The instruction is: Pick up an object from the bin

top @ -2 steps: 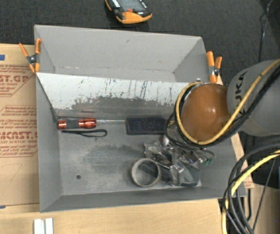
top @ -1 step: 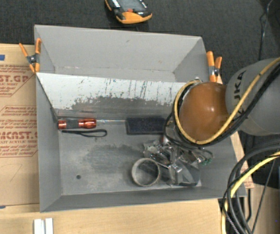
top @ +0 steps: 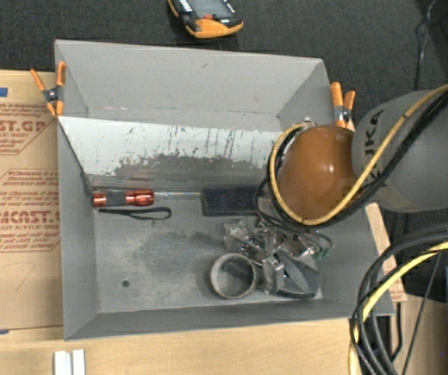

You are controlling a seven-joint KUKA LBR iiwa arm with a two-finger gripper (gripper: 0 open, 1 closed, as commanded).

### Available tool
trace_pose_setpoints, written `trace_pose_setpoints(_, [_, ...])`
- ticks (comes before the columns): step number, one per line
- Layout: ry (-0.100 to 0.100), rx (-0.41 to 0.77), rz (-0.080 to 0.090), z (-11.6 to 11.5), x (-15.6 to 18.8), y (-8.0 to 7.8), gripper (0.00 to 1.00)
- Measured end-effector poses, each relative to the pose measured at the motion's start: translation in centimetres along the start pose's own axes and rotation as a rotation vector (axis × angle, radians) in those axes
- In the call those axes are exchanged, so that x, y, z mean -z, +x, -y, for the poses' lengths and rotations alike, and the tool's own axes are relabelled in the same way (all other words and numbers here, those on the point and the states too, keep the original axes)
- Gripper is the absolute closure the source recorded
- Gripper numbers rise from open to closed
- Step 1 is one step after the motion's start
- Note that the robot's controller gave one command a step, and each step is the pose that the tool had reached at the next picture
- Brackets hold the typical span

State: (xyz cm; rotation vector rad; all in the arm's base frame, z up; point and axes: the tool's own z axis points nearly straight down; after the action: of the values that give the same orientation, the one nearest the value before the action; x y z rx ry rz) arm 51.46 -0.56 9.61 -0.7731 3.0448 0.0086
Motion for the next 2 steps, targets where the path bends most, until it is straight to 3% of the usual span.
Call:
trace_pose_setpoints(1, [0.001,-0.049,0.004,0.07,-1.84,1.63,1.00])
trace_pose_setpoints(2, [0.000,-0.049,0.004,0.06,-1.84,1.63,1.00])
